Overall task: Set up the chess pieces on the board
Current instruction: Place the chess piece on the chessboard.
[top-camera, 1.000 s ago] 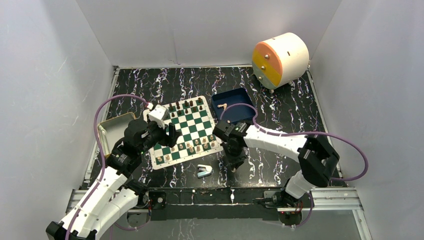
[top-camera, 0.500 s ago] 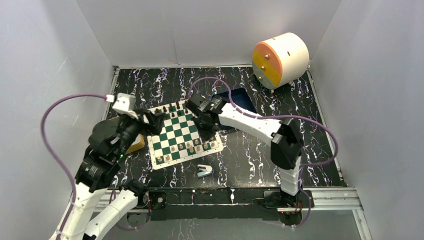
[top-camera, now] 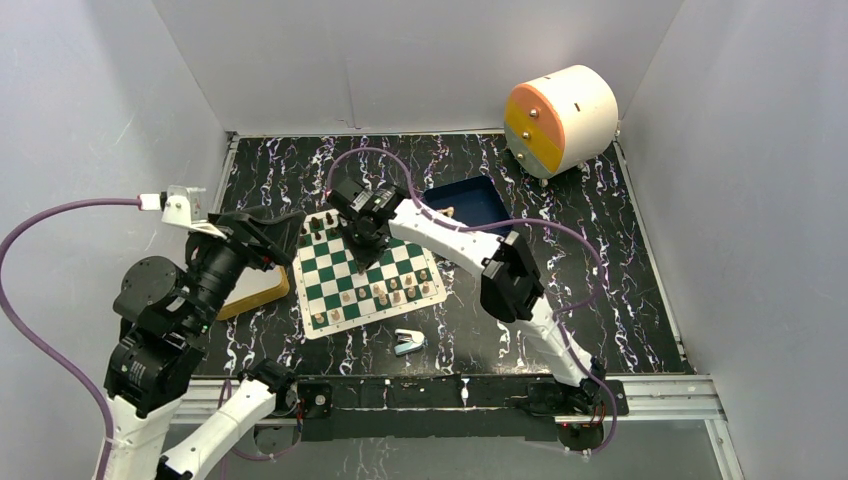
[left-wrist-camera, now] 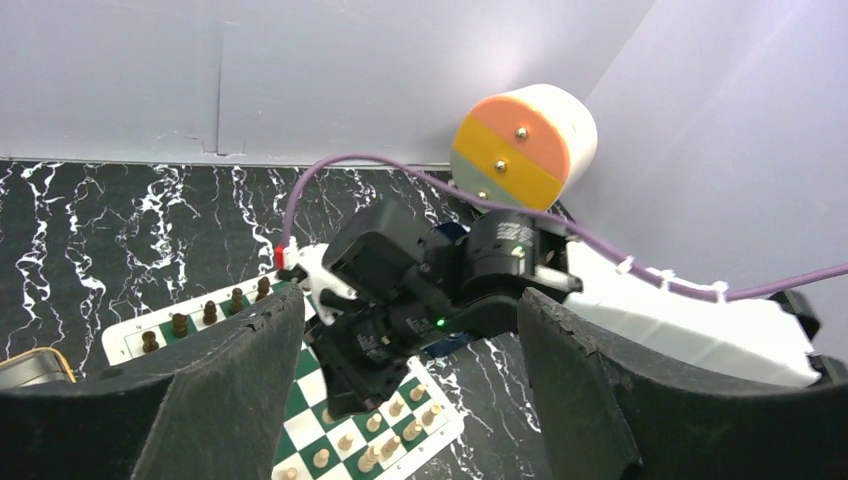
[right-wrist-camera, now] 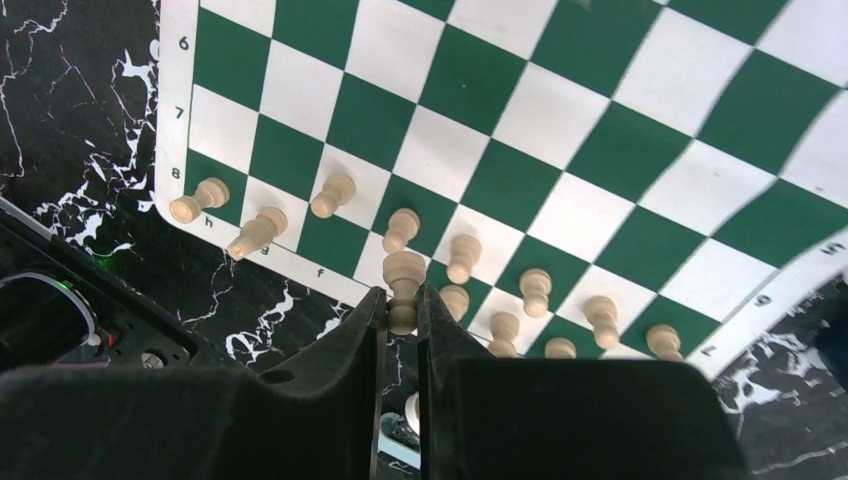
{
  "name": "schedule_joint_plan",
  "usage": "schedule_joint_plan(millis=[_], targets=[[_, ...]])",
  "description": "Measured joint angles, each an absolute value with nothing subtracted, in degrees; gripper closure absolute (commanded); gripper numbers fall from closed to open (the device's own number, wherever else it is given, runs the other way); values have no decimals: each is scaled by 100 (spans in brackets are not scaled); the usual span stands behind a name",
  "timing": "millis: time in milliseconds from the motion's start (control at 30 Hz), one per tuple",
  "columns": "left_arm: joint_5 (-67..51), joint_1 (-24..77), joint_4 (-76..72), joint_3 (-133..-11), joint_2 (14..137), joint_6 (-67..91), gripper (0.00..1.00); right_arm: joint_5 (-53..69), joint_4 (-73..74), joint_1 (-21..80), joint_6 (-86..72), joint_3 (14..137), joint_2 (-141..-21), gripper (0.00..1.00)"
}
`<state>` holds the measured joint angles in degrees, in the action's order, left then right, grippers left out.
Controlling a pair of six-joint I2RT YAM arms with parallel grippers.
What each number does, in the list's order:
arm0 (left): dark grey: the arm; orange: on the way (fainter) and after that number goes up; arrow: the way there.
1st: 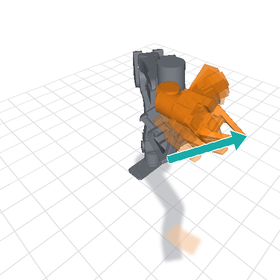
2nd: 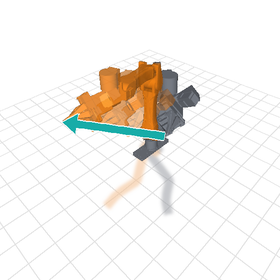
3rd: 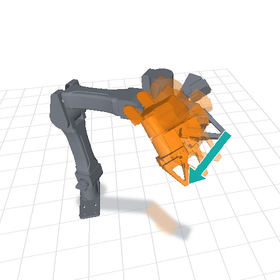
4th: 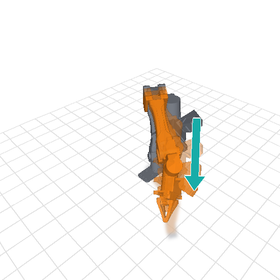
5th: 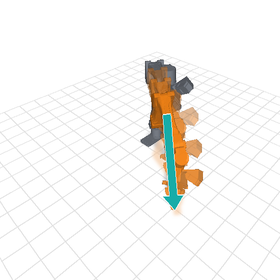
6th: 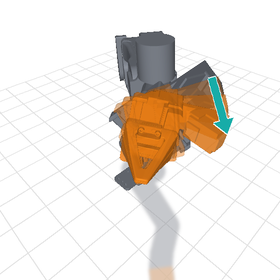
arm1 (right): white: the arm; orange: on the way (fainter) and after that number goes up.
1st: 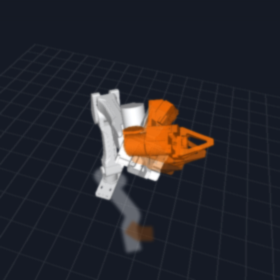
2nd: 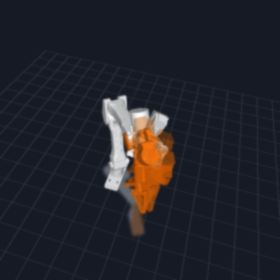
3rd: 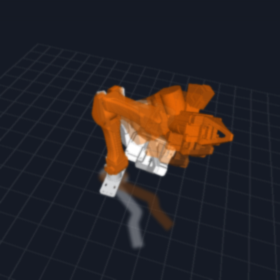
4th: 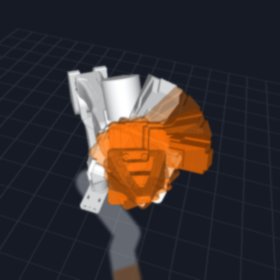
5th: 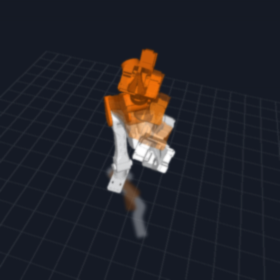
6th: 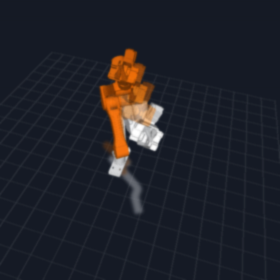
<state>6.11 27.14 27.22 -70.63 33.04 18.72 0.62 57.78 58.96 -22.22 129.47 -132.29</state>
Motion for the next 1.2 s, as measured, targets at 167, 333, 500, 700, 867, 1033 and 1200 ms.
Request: schedule_joint_plan(millis=[167, 333, 500, 700, 867, 1033, 1200], targets=[[679, 2714, 2764, -7153, 3240, 2067, 25, 235, 5712, 5953, -2211, 13166, -13590, 78], [720, 2714, 2801, -7124, 3188, 2141, 25, 259, 5586, 5981, -2191, 13292, -13743, 78], [803, 2714, 2851, -6923, 3076, 2134, 27, -14, 5468, 5966, -2102, 13336, -13745, 78], [884, 2714, 2969, -6628, 3024, 2060, 28, -292, 5424, 5830, -2064, 13332, -13747, 78], [926, 2714, 3103, -6499, 3024, 2005, 29, -416, 5415, 5603, -2056, 13190, -13747, 77], [954, 2714, 3155, -6407, 3020, 1949, 30, -440, 5509, 5411, -2051, 13026, -13815, 75], [967, 2714, 3166, -6261, 3015, 1900, 30, -451, 5575, 5352, -2043, 12949, -13924, 75]])
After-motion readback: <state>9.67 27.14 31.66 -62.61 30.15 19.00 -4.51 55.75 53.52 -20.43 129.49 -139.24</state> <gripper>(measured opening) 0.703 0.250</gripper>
